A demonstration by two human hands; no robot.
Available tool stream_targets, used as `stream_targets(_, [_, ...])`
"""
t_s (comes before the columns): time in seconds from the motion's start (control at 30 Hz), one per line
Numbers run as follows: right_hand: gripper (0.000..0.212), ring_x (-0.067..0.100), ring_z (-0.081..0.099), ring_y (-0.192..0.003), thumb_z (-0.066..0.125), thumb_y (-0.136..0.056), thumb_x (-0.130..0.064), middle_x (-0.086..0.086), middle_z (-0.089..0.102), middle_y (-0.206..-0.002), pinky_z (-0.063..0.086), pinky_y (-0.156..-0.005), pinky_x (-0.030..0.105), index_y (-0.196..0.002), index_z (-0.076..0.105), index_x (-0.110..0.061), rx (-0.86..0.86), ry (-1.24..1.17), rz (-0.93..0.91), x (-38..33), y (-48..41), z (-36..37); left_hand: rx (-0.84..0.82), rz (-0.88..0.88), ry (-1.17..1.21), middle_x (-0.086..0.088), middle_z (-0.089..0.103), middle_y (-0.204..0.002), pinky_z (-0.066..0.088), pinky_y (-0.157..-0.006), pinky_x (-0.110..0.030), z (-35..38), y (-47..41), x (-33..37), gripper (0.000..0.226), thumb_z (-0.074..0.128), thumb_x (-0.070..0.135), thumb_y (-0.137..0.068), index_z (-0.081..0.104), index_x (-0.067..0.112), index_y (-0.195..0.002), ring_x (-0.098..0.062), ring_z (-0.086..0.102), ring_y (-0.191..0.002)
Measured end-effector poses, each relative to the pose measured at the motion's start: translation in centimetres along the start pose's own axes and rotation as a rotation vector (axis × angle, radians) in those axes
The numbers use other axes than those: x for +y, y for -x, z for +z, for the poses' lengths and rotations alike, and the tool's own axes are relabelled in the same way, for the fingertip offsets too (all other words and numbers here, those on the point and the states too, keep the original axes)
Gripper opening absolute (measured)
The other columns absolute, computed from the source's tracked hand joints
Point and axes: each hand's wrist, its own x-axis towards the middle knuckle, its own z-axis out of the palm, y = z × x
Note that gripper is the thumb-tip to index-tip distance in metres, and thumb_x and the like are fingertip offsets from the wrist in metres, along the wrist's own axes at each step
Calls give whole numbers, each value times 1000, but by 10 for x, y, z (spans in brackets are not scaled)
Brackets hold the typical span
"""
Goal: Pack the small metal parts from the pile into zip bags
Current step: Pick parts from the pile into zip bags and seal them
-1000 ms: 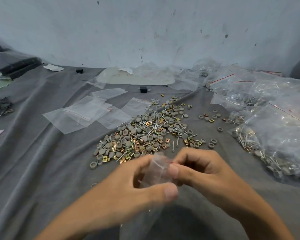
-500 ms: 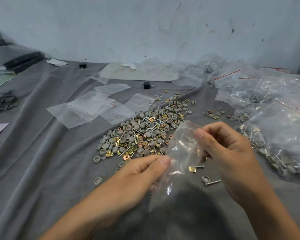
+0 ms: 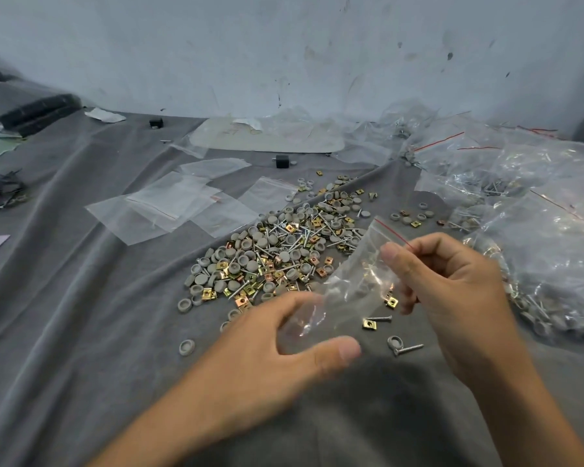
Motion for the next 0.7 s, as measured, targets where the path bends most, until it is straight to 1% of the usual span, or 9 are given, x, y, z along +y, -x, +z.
stream_targets(0.07, [28, 16, 51, -46, 80, -71, -44, 4, 60, -55, 47, -45, 26, -72, 69, -18, -16, -7, 27, 0, 1, 1, 124, 76, -198, 20, 71, -84, 57, -76, -36, 1, -2, -7, 44, 52, 73, -81, 67, 40, -107, 1, 67, -77])
stream_targets(0.13, [31, 16, 56, -52, 78, -73, -45, 6, 65, -61, 51, -50, 25, -80, 72, -16, -90, -16, 80, -1, 0, -1, 216, 101, -191, 6, 65, -67, 55, -67, -42, 2, -7, -12, 41, 51, 62, -88, 68, 26, -93, -6, 61, -63])
stream_targets(0.17, [32, 16, 58, -56, 76, -74, -45, 7, 68, -66, 53, -54, 24, -85, 73, -15, -135, -17, 108, -1, 0, -3, 245, 93, -118, 8, 63, -64, 53, -64, -40, 2, -8, -13, 39, 56, 61, -89, 70, 25, -90, -1, 59, -61])
stream_targets(0.23, [28, 16, 62, -63, 71, -81, -40, 9, 71, -74, 55, -60, 24, -90, 73, -14, -184, 4, 121, -1, -1, -8, 277, 86, 26, 18, 69, -69, 52, -63, -34, 0, -9, -13, 23, 67, 56, -88, 72, 34, -88, 6, 62, -65])
stream_targets(0.3, [24, 18, 63, -66, 66, -85, -37, 8, 71, -76, 57, -63, 25, -88, 73, -14, -171, 10, 89, -1, -3, -12, 257, 93, 92, 15, 72, -75, 59, -61, -42, 2, -9, -11, 9, 73, 45, -85, 71, 36, -87, -2, 66, -64])
stream_targets(0.37, [27, 20, 63, -68, 62, -87, -39, 8, 69, -76, 57, -65, 27, -85, 68, -13, -139, -2, 56, -1, -5, -14, 173, 110, 129, 10, 71, -74, 60, -60, -47, 9, -5, -6, 16, 77, 48, -83, 68, 35, -85, -12, 67, -62])
stream_targets(0.5, [45, 11, 56, -61, 59, -92, -55, 1, 61, -64, 51, -60, 21, -76, 55, -13, 3, 95, -71, -5, -10, -20, 36, 177, 13, 16, 62, -66, 42, -51, -23, 7, -9, -3, 43, 59, 77, -78, 65, 35, -86, -1, 52, -55])
stream_targets(0.6, [54, 3, 44, -54, 64, -88, -63, 12, 54, -65, 39, -50, 11, -78, 53, -11, 113, 312, -185, -10, -15, -33, 220, 132, -140, 7, 66, -69, 45, -57, -37, -19, -29, -14, 44, 51, 69, -88, 68, 29, -84, -10, 55, -60])
stream_targets(0.7, [47, 5, 45, -53, 69, -83, -67, -4, 57, -64, 37, -46, 14, -83, 58, -21, 127, 462, -228, -17, -18, -46, 368, 31, -451, 17, 68, -85, 46, -71, -32, -49, -50, -35, 15, 59, 43, -97, 68, 32, -95, -1, 60, -76])
